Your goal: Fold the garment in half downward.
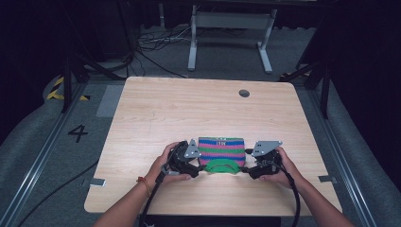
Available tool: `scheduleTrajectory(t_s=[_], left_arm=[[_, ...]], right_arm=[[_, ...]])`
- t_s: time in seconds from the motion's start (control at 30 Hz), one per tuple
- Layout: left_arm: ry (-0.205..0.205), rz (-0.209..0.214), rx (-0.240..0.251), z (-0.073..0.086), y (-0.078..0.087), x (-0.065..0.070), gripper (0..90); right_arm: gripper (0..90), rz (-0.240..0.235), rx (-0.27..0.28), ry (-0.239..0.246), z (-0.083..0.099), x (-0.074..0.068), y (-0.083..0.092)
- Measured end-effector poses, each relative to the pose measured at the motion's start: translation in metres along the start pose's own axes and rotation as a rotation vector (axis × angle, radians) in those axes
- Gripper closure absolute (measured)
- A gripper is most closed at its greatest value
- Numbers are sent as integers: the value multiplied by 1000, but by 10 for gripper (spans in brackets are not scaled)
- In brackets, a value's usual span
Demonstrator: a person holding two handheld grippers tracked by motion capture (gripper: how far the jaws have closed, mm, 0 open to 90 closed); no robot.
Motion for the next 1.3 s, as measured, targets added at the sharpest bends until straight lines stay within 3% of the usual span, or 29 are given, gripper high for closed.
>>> scheduleTrajectory(t_s=[0.43,0.57,0.77,1.0,1.2,1.3], left_arm=[[16,-22,-60,33,35,-3,229],[22,-44,-56,40,46,-4,219],[52,-154,-76,54,64,-8,185],[60,-170,-63,71,81,-5,177],[89,-187,-74,92,90,-10,177],[115,-199,-72,103,95,-13,177]], right_arm=[[258,93,-7,-36,24,17,30],[244,118,-15,-46,30,20,34],[221,150,-17,-46,39,24,43],[200,192,-23,-72,57,29,54],[185,228,-15,-141,75,36,65],[184,244,-25,-146,86,39,69]])
Point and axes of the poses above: each handheld gripper's, and its own axes: y roughly backward along the jaws, z roughly out of its underside, x roughly to its right, the point moved 7 cm from there along -y, roughly forward along the jaws, and after that the axes turned 5 degrees about z, right-handed, at the moved point
